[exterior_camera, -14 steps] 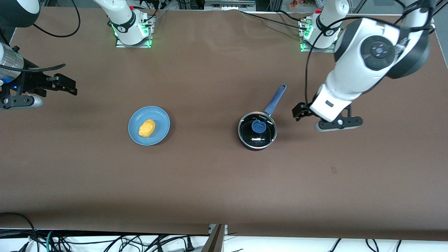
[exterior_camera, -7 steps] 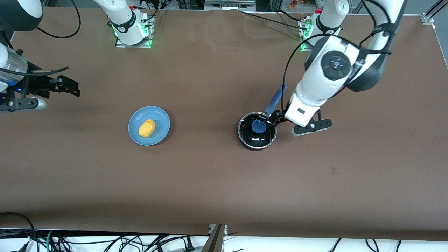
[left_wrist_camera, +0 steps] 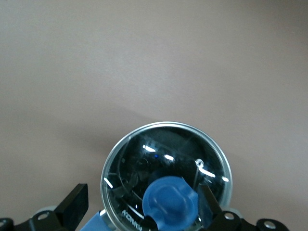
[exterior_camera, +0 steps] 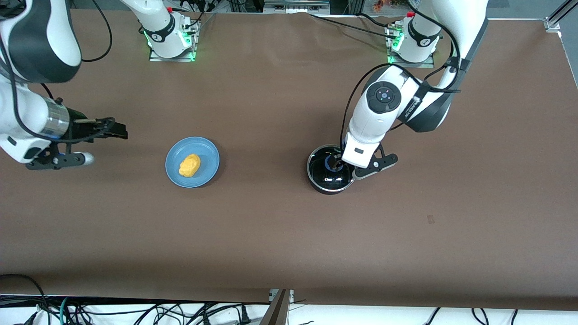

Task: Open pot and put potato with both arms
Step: 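Lower the left gripper onto the knob while the right gripper reaches the potato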

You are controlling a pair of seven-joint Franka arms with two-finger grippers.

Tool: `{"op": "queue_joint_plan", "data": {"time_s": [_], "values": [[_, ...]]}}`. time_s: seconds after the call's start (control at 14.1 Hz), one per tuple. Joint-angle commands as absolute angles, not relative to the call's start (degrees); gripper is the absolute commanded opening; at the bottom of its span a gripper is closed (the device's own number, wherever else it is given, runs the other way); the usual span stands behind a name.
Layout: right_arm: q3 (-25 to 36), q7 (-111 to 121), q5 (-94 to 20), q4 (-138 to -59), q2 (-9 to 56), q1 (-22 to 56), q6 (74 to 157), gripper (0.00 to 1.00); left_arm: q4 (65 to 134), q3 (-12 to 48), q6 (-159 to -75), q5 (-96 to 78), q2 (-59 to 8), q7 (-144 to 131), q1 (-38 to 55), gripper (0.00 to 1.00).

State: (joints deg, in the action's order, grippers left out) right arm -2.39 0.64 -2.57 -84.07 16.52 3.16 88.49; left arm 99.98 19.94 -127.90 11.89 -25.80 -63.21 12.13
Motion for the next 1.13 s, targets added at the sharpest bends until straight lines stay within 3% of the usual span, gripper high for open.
{"op": "queue_joint_plan", "data": {"time_s": [0.0,0.71,1.06], "values": [[-2.55,-0.08,-2.11,-83.58,19.84,3.60,90.78,1.00,99.67,19.86,-130.15,15.38,-27.33,-70.02,13.09,1.00],[-2.46,-23.10,-1.85,-86.48,31.46,12.03,103.17,1.00,99.40,19.86,-130.52,15.29,-28.39,-79.97,14.94,1.00],[-2.46,-27.24,-1.85,-93.15,32.43,13.62,110.03,1.00,99.14,19.86,-130.60,15.29,-29.35,-81.91,16.26,1.00]]}}
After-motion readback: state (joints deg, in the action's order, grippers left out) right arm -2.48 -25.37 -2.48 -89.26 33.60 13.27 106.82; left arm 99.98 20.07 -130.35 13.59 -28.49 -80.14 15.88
